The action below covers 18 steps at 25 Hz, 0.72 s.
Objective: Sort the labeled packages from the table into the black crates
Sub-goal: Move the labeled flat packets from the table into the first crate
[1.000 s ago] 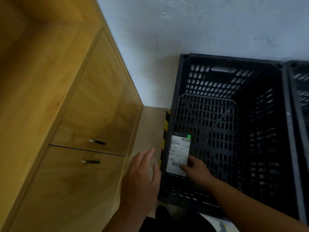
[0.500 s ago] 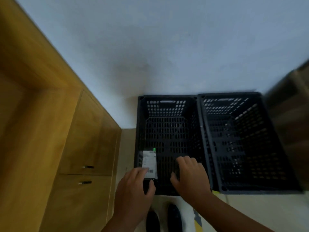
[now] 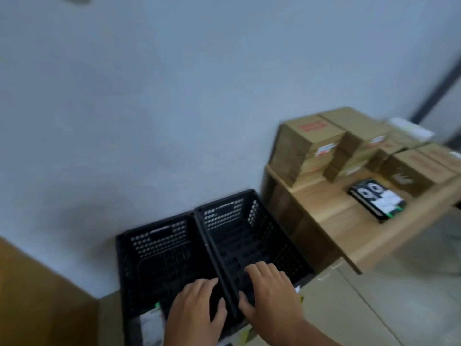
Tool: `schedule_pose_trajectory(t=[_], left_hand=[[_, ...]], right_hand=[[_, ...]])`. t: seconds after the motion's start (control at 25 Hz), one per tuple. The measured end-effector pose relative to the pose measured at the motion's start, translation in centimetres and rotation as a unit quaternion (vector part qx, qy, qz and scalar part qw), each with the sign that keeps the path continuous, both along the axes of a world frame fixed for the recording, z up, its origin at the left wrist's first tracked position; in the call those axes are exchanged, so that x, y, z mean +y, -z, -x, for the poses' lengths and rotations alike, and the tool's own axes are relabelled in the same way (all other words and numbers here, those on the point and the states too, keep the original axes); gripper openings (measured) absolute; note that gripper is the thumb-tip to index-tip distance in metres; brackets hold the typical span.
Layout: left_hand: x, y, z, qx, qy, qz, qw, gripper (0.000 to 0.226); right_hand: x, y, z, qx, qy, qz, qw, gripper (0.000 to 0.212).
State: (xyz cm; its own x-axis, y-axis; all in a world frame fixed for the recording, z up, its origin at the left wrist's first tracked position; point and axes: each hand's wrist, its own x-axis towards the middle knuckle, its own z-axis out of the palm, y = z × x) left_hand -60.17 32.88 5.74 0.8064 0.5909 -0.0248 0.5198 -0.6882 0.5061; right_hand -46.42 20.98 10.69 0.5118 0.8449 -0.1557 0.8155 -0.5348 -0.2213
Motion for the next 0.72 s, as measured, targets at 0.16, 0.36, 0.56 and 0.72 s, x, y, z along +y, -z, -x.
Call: schedule_pose_trajectory(t=[0.16, 0.36, 0.56, 0.72], left_hand=[[-4.6, -1.6, -5.7, -0.031, 0.068, -0.002, 0.997, 0.048], [-11.0, -2.4, -13.0, -0.04, 0.111, -0.008, 0.993, 0.054], [-19.4, -4.0, -21.7, -0.038, 0.103, -0.037, 0.993, 0.052], [-25.8, -5.7, -27.8, -0.033, 0.086, -0.03, 0.995, 0.051]], right_hand=[[-6.3, -2.6, -3.1, -0.02, 0.068, -0.018, 0.997, 0.042], [-14.4, -3.4, -8.8, -0.034, 0.127, -0.064, 0.989, 0.034], [-22.2, -3.2, -17.4, -0.052, 0.144, -0.096, 0.984, 0.029], [-27.7, -3.7, -23.7, -0.069, 0.157, -0.101, 0.98, 0.031]])
